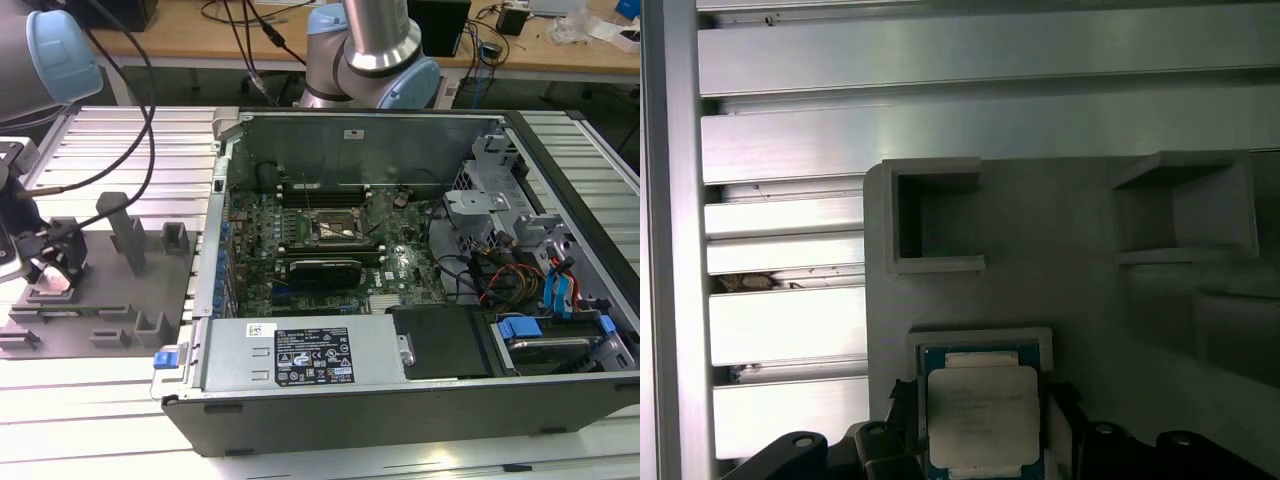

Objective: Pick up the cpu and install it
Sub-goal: 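Pick up the cpu and move it towards the insertion slot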

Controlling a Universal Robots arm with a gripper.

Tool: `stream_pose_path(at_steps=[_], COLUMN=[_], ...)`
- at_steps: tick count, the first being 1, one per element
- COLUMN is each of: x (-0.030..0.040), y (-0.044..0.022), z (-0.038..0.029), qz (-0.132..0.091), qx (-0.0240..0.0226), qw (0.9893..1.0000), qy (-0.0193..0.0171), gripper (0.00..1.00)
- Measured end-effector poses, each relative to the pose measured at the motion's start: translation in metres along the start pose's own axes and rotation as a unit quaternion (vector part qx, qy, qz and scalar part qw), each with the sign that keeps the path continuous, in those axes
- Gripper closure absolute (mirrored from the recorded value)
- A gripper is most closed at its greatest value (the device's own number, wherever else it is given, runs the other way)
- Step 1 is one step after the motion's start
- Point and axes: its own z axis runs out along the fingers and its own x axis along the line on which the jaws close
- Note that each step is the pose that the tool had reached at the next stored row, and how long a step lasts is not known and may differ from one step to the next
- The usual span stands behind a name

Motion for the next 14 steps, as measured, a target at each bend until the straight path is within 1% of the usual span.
stream_pose_path(at_steps=[1,8,9,10,14], x=[0.0001,0.0001,0.0001,0.0001,0.0001], y=[-0.0001,-0.0001,-0.0001,-0.0001,-0.0001], z=[0.001,0.0013,0.0013,0.0013,0.0013], qz=[0.0,0.0,0.0,0.0,0.0], qx=[0.0001,0.0001,0.0001,0.0001,0.0001], qw=[1.0,1.0,1.0,1.0,1.0], qy=[0.0001,0.0001,0.0001,0.0002,0.0002], gripper=[0.38,0.38,0.4,0.46,0.46])
